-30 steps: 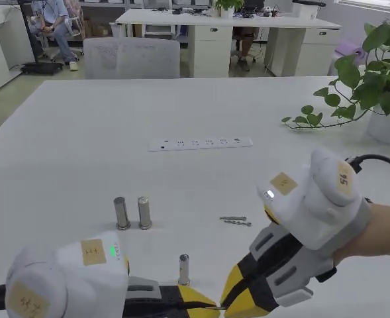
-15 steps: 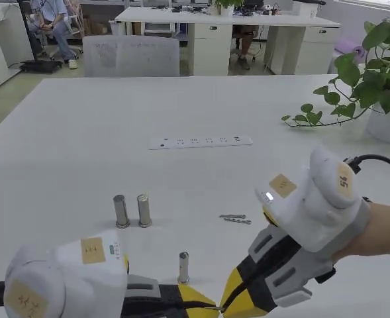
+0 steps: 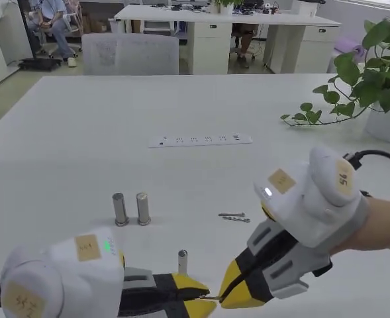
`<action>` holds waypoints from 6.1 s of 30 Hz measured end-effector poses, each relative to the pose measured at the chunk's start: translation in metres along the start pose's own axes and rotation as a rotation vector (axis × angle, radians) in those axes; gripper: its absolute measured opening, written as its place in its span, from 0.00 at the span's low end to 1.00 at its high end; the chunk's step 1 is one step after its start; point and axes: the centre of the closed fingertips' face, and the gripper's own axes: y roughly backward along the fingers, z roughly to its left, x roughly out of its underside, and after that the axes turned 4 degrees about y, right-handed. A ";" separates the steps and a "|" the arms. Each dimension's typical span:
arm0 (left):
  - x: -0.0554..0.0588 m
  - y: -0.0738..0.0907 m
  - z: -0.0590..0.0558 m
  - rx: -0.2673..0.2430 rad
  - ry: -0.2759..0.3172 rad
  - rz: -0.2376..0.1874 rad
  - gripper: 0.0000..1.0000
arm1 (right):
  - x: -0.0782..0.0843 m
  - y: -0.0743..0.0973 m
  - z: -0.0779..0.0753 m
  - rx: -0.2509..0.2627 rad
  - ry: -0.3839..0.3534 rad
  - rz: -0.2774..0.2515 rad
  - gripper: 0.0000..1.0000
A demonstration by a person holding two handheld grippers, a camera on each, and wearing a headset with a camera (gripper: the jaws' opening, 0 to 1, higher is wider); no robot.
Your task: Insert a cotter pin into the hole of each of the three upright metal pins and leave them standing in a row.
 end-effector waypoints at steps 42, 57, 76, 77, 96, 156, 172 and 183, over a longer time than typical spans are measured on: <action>0.021 -0.003 0.090 -0.289 0.123 -0.044 0.27 | 0.031 0.001 -0.068 0.173 0.050 0.138 0.02; 0.040 -0.018 0.098 -0.285 0.127 -0.005 0.24 | 0.043 -0.011 -0.086 0.192 0.087 0.189 0.02; 0.046 -0.029 0.100 -0.266 0.121 0.003 0.09 | 0.046 -0.022 -0.095 0.172 0.097 0.203 0.02; 0.046 -0.029 0.100 -0.270 0.119 0.002 0.08 | 0.045 -0.022 -0.095 0.170 0.099 0.204 0.02; 0.046 -0.029 0.100 -0.263 0.118 -0.011 0.07 | 0.044 -0.025 -0.096 0.150 0.150 0.246 0.02; 0.048 -0.032 0.100 -0.262 0.088 0.004 0.07 | 0.034 -0.023 -0.091 0.135 0.145 0.265 0.03; 0.047 -0.032 0.100 -0.257 0.085 0.003 0.07 | 0.033 -0.025 -0.091 0.129 0.134 0.295 0.03; 0.048 -0.034 0.099 -0.254 0.086 0.004 0.07 | 0.034 -0.025 -0.090 0.138 0.184 0.320 0.03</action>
